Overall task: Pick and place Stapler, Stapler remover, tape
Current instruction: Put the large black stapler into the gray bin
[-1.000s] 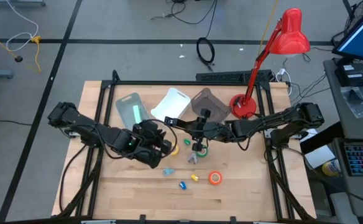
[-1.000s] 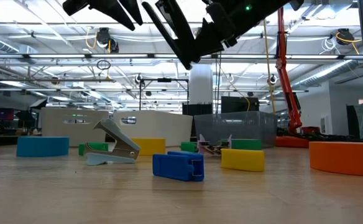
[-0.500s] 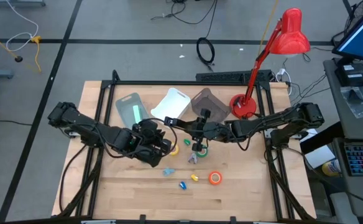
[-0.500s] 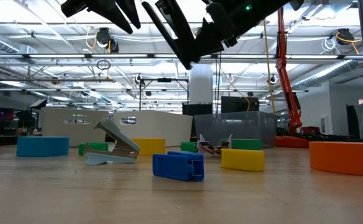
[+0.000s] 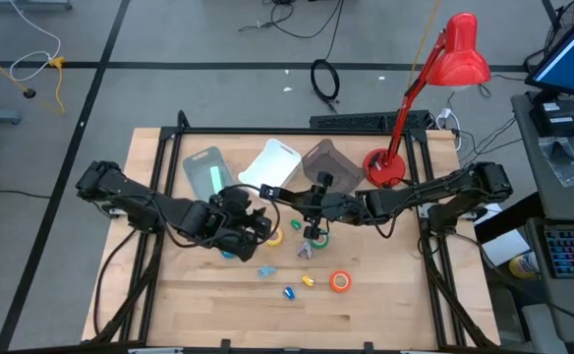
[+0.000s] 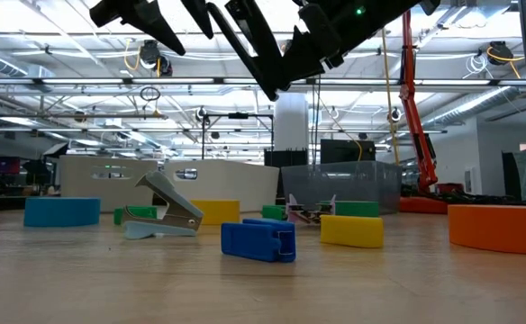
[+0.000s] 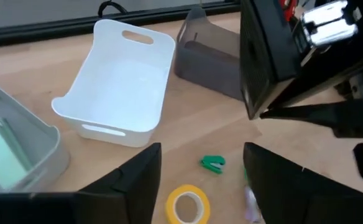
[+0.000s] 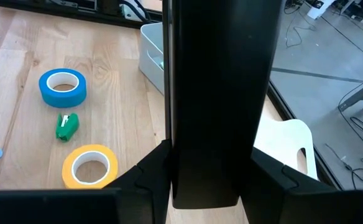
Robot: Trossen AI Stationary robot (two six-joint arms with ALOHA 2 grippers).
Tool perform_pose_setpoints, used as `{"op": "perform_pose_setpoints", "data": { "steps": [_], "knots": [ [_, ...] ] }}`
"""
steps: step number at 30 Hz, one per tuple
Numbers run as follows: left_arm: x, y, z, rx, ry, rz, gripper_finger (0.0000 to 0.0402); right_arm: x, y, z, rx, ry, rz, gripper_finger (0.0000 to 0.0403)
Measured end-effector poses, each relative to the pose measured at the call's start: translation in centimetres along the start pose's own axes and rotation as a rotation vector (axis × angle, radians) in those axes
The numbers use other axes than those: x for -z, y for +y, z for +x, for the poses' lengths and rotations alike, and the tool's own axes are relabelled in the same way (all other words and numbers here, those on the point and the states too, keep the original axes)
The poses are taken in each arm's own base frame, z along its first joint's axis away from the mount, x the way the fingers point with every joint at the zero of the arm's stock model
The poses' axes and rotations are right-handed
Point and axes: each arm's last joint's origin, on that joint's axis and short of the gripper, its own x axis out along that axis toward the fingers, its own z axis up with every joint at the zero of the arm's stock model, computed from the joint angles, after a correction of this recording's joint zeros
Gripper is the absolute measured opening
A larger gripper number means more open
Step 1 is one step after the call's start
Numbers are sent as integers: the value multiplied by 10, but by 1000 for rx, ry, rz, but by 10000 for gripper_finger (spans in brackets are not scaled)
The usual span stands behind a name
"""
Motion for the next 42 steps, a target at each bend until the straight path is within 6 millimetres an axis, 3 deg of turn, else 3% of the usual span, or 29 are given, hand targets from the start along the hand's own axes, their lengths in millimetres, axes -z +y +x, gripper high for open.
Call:
{"op": "perform_pose_setpoints", "data": {
  "steps": [13, 27, 42],
  "knots": [
    [0, -10, -9, 62, -179, -84, 239, 1, 0, 0, -1, 7, -3, 138],
    [-18, -18, 6, 106, -175, -104, 235, 1, 0, 0, 1, 6, 7, 138],
    [-19, -19, 8, 109, -176, -75, 92, -2, 0, 0, 0, -16, 16, 138]
  ]
}}
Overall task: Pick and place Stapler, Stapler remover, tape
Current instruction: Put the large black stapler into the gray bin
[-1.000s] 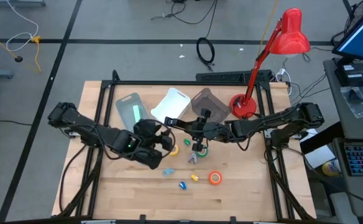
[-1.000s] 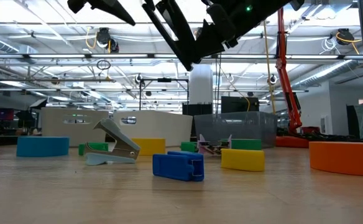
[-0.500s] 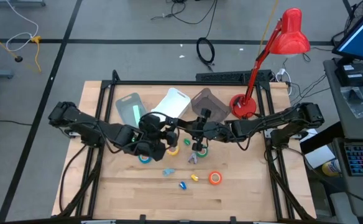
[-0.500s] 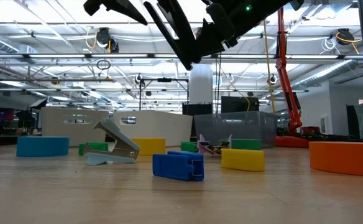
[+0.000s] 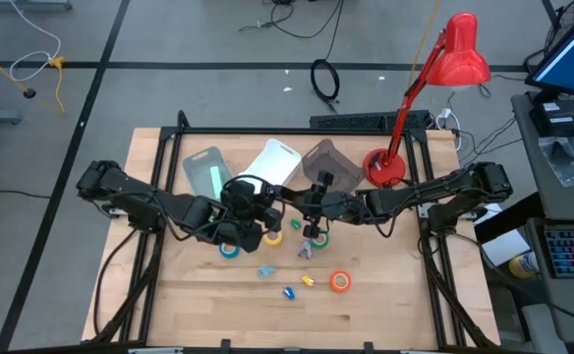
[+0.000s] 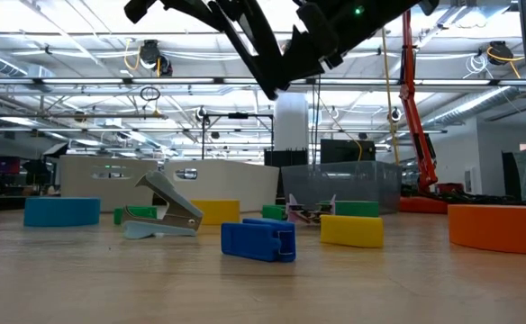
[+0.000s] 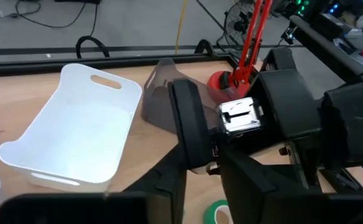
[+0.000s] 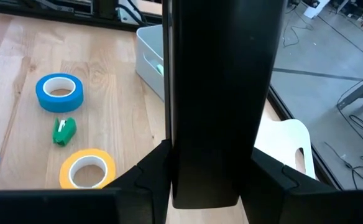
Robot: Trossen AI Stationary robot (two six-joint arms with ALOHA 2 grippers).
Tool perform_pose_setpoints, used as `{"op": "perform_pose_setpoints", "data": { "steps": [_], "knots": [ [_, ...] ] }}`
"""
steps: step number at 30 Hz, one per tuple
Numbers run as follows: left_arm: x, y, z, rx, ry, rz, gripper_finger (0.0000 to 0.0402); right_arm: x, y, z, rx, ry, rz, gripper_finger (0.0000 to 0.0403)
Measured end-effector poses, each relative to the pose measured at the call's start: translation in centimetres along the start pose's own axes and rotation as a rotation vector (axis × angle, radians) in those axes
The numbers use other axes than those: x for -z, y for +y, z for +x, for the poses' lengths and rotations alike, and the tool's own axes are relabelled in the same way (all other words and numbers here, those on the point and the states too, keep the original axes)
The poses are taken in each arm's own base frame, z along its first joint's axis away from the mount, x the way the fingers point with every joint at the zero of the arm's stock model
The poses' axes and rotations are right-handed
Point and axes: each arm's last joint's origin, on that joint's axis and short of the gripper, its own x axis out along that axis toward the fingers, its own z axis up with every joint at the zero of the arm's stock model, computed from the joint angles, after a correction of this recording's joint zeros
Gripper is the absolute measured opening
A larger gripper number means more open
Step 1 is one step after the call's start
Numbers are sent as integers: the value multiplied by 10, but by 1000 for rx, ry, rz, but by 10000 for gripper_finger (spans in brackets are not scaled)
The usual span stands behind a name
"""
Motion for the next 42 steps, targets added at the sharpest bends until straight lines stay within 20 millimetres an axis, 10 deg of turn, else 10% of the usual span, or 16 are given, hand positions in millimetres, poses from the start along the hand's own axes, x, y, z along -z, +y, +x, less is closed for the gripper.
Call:
{"op": "perform_pose_setpoints", "data": {
  "steps": [20, 32, 42],
  "knots": [
    [4, -1, 9, -30, -37, 34, 41, -2, 0, 0, 2, -24, 6, 135],
    [5, 11, -5, -87, -30, 96, 40, -3, 0, 0, -4, -24, 5, 268],
    [-32, 66, -41, -262, 89, 1, 40, 15, -6, -1, 0, 158, -82, 244]
  ]
}}
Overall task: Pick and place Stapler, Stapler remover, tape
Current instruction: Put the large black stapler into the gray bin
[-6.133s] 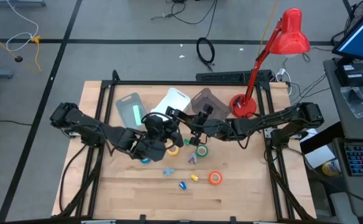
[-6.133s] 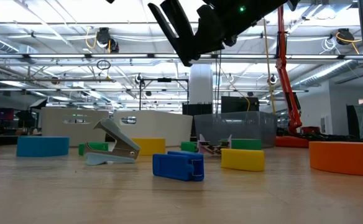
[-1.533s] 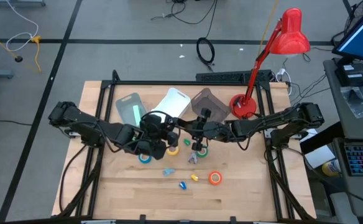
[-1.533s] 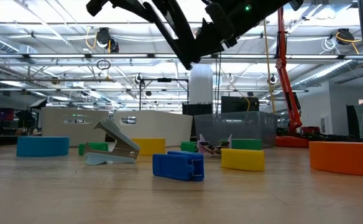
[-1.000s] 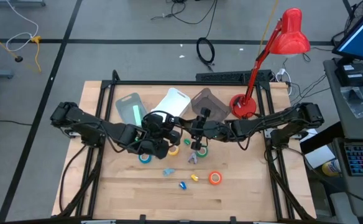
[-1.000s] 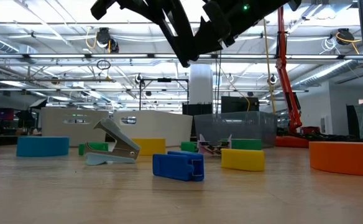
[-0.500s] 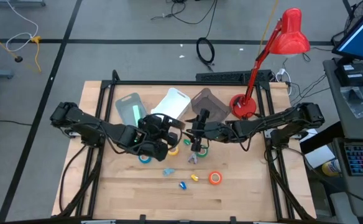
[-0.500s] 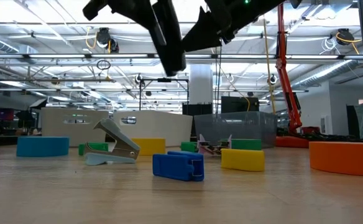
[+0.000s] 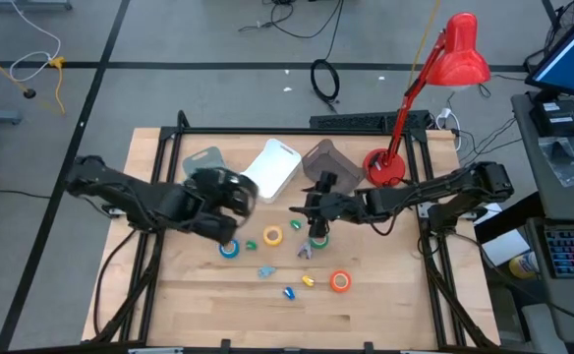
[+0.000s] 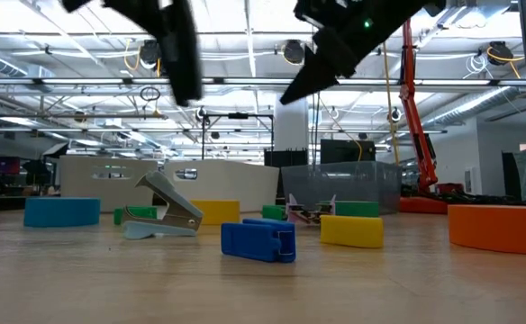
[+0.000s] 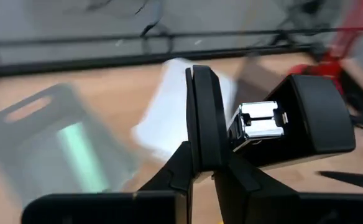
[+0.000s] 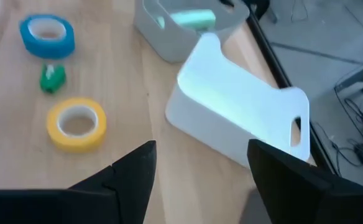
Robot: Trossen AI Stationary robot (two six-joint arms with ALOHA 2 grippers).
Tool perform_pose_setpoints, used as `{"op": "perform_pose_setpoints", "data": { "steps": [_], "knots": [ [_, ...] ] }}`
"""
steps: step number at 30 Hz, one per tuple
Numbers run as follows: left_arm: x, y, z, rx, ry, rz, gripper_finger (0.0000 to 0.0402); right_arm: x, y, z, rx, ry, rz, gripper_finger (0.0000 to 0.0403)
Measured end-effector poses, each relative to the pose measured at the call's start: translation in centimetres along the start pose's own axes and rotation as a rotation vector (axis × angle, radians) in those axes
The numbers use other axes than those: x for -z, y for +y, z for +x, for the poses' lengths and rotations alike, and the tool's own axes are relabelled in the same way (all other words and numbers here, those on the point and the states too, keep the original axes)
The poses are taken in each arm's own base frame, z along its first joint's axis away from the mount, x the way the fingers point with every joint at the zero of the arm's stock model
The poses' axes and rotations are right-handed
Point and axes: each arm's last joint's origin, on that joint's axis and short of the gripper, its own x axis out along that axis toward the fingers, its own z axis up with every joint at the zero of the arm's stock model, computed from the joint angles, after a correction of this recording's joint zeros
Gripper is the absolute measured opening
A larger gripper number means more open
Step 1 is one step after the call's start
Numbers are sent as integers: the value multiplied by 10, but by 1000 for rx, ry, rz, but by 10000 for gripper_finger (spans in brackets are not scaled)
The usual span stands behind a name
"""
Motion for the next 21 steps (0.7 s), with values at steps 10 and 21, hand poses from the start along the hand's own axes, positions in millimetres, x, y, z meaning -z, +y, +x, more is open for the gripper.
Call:
{"op": "perform_pose_setpoints", "data": {
  "steps": [10, 21],
  "knots": [
    [-38, 45, 21, -312, 316, -168, 40, 3, -10, 5, 20, 34, -69, 242],
    [-95, 92, 63, -444, 470, -228, 40, 13, -32, 13, 72, 122, 9, 242]
  ]
}}
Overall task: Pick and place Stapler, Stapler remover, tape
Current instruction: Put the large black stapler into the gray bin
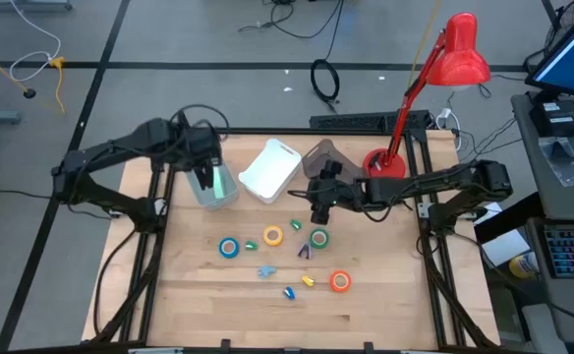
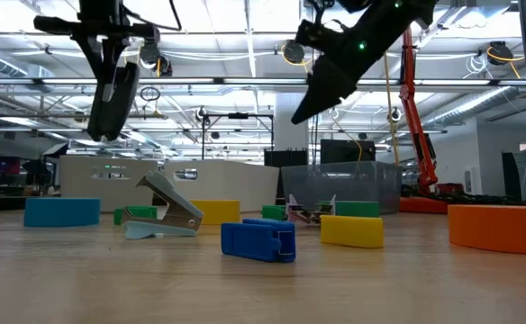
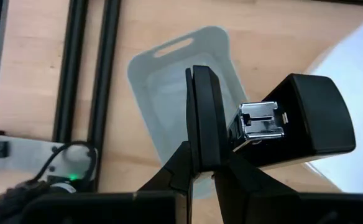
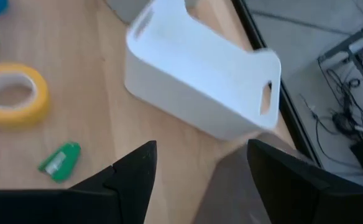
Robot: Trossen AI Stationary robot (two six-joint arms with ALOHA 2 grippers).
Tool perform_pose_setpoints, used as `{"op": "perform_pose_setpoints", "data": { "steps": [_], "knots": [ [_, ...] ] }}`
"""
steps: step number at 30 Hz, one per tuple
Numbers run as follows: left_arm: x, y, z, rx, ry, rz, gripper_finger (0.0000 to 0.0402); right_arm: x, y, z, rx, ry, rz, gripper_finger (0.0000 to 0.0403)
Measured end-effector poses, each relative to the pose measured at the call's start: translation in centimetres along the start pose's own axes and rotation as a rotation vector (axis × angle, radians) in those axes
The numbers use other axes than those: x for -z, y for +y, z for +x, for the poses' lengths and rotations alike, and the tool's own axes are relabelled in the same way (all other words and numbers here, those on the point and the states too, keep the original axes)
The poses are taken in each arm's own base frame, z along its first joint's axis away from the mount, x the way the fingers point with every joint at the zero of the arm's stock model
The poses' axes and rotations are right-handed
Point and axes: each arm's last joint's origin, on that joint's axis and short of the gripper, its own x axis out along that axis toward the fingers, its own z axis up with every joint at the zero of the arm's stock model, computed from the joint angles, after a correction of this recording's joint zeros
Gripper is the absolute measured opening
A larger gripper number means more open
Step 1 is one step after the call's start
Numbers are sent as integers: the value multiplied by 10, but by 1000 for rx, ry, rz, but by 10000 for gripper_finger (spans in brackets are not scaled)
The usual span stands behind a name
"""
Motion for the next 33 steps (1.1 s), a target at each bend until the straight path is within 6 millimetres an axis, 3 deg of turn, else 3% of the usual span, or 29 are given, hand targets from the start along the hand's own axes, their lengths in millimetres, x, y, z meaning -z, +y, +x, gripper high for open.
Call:
{"op": "perform_pose_setpoints", "data": {
  "steps": [9, 20, 27, 33],
  "knots": [
    [-41, 16, 18, -31, 152, -114, 40, 13, -8, 4, 8, 121, -54, 242],
    [-66, 10, 49, -71, 337, -205, 40, 15, -11, 5, 7, 146, -128, 242],
    [-80, 5, 72, -84, 459, -198, 40, 21, -32, 13, 52, 192, -112, 242],
    [-87, 10, 76, -56, 512, -211, 40, 27, -54, 18, 86, 235, -105, 242]
  ]
}}
